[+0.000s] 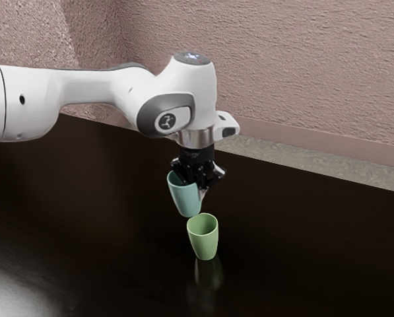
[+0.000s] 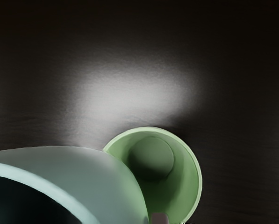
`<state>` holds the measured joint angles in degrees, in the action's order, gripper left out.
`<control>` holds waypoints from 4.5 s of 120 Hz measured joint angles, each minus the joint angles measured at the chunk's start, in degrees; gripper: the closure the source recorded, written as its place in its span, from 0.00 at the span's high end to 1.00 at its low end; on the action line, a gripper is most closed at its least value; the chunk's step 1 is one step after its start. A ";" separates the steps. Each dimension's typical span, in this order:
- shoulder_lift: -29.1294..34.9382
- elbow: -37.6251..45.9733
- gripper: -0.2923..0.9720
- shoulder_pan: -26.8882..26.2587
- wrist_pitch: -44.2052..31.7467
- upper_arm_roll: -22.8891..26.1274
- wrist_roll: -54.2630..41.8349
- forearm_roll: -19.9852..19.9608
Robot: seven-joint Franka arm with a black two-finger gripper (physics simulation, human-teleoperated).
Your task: Place the left cup onto the right cup
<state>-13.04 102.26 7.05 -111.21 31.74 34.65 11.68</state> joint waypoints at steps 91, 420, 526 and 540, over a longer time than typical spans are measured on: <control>-2.23 -0.92 0.16 -0.15 0.17 2.01 7.46 1.47; -12.95 -5.48 0.15 -1.15 -0.73 2.13 14.54 6.16; -13.64 -5.38 0.75 -1.15 -2.13 2.01 14.06 5.89; -13.64 -5.38 0.76 -1.15 -2.14 2.01 14.04 5.89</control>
<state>-26.68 96.88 5.90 -113.35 33.74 48.69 17.58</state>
